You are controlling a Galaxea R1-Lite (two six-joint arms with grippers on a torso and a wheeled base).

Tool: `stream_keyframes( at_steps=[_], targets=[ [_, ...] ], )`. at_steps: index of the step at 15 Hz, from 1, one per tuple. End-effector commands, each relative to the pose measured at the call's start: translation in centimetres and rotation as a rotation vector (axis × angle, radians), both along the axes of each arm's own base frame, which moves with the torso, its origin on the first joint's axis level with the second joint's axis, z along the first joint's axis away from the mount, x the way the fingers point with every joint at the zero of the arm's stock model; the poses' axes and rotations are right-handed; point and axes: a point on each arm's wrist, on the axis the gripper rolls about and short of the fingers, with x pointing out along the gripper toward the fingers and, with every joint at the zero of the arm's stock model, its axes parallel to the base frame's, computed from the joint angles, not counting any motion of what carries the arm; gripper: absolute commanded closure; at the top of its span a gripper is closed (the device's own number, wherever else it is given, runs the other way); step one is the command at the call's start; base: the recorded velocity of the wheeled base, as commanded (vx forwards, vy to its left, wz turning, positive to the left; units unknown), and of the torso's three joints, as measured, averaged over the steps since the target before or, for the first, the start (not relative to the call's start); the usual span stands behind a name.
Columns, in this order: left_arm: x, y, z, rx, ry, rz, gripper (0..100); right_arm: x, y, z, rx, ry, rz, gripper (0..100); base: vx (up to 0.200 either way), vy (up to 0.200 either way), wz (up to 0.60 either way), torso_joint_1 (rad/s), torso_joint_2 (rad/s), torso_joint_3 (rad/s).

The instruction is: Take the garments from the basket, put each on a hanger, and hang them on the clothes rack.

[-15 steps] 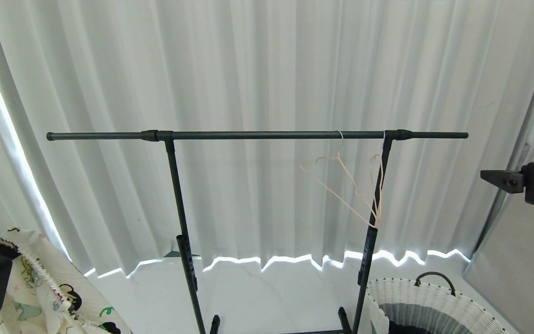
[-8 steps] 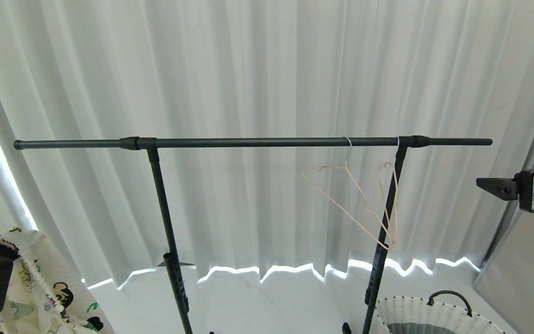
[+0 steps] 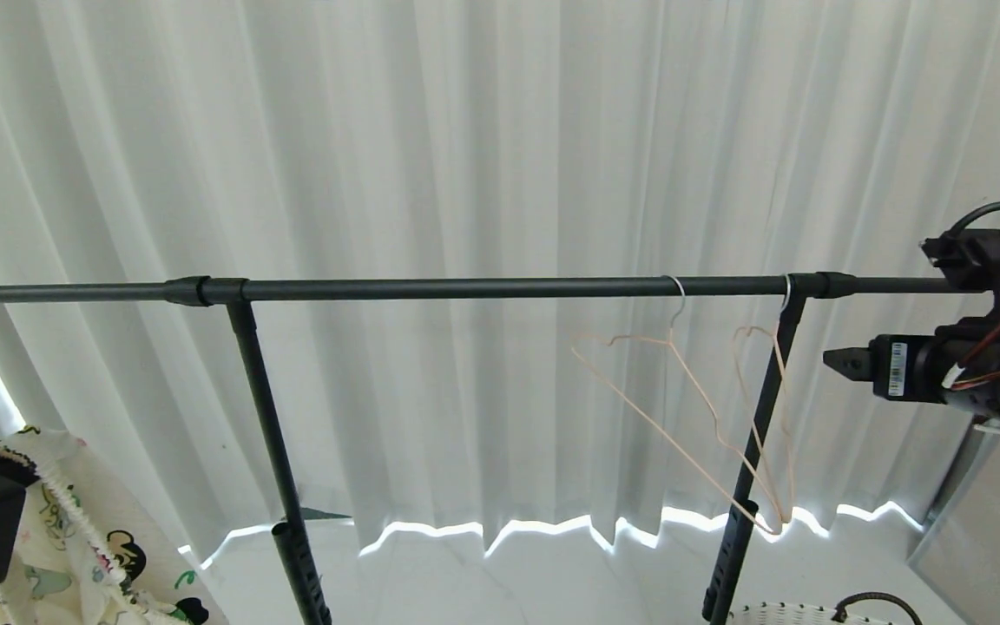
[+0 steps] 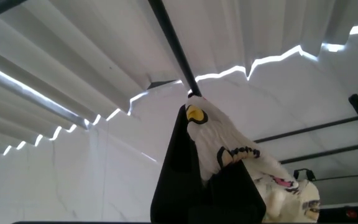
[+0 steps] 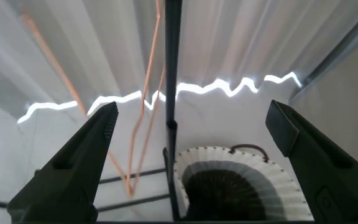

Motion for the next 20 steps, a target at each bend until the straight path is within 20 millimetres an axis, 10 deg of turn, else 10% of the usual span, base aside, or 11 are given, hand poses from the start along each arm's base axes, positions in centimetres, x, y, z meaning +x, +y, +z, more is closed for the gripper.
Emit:
stream_keyframes(
  at_steps=[1,12,20],
  targets=[
    [0.0,0.0,0.0,0.001,0.0,0.0,100,1.9,1.6,-2.6,-0.002,0.079,0.001,0,0.0,0.0,0.0,0.0,0.0,0.0],
    [-1.0,0.3,-0.6,0.002,-0.006,0.007,100,6.4,4.5,-9.9,0.064,0.224,-0.176,0,0.0,0.0,0.0,0.0,0.0,0.0],
    [-1.0,0.3,-0.6,0.004,-0.005,0.006,100,9.5,4.7,-10.3,0.076,0.207,-0.205,0,0.0,0.0,0.0,0.0,0.0,0.0]
  ],
)
